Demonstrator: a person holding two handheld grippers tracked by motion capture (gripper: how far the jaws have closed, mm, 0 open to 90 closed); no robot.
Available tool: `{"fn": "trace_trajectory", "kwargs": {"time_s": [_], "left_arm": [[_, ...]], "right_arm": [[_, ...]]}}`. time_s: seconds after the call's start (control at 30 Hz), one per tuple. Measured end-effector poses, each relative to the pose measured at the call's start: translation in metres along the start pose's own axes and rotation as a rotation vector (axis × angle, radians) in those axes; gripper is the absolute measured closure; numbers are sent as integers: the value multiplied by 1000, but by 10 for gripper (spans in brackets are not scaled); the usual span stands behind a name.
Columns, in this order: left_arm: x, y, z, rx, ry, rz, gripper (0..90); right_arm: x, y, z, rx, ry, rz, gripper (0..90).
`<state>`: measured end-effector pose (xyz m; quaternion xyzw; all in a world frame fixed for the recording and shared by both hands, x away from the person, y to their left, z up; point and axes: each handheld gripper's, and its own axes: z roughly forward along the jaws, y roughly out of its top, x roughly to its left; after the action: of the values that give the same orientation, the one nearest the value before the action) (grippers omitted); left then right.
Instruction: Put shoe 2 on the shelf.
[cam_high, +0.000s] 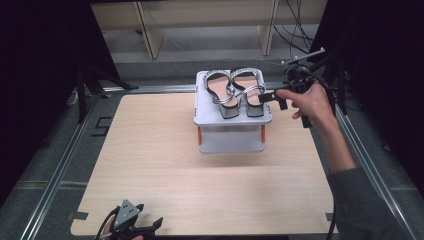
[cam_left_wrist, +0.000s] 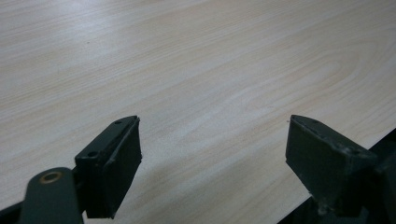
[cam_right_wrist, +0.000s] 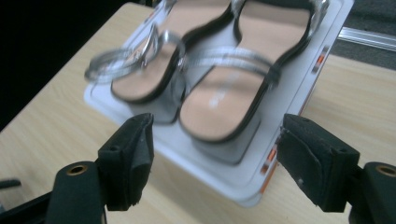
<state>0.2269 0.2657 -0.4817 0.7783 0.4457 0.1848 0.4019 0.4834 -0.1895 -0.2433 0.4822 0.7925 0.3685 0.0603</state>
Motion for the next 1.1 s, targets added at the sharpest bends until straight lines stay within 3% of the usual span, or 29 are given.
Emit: {"fn": "trace_trajectory", "kwargs": {"time_s": [0.03, 0.13, 0.17, 0.2, 0.3, 0.37, 0.4, 0.43, 0.47, 0.57, 0.6, 0.63, 0.7, 0.73, 0.77, 0.8, 0.83, 0.93, 1.0, 1.07, 1.1], "left_arm": [[1, 0, 1, -3, -5, 11, 179], [0, 0, 1, 4, -6, 5, 179], [-2, -1, 1, 8, -1, -13, 179], [-1, -1, 1, 11, -2, -3, 179], [1, 0, 0, 6, -6, 15, 179], [0, 0, -1, 13, -3, -2, 179], [1, 0, 0, 12, -4, 9, 179], [4, 2, 0, 15, -11, 61, 179], [3, 1, 0, 28, 1, 40, 179], [3, 1, 0, 29, 1, 31, 179], [-1, 0, 0, 19, -1, -15, 179], [2, 0, 0, 31, 1, 23, 179], [4, 1, 1, 24, -5, 48, 179], [0, 0, 1, 23, -2, -3, 179], [0, -1, 0, 22, 0, -14, 179], [0, -1, 0, 21, -1, -14, 179], [1, -1, 0, 18, -4, -3, 179], [0, -1, 0, 23, -2, -14, 179], [0, -1, 0, 23, -2, -17, 179], [0, -1, 0, 23, -2, -16, 179], [-1, -1, 0, 17, -2, -22, 179]], "right_arm": [[-1, -6, 0, -9, 3, -37, 265], [0, -25, -1, -12, 21, -61, 262], [1, -32, -1, -17, 28, -63, 261], [3, -39, -2, -6, 34, -45, 257], [5, -58, 0, -2, 46, -64, 247], [7, -68, 0, -11, 50, -76, 228], [8, -75, 1, -19, 42, -93, 222], [9, -81, 2, -24, 32, -98, 217], [10, -86, 3, -29, 30, -117, 214], [11, -101, 7, -30, 43, -129, 216], [11, -105, 9, -36, 51, -130, 216], [11, -111, 10, -36, 52, -134, 215], [10, -119, 13, -32, 71, -123, 213], [9, -122, 14, -45, 63, -138, 208], [9, -125, 15, -35, 70, -126, 197], [10, -128, 16, -36, 62, -120, 191], [9, -129, 18, -44, 64, -147, 194], [12, -136, 20, -40, 78, -125, 196], [11, -139, 21, -47, 82, -154, 197], [13, -142, 21, -50, 84, -139, 197], [13, -143, 22, -53, 84, -159, 197]]}}
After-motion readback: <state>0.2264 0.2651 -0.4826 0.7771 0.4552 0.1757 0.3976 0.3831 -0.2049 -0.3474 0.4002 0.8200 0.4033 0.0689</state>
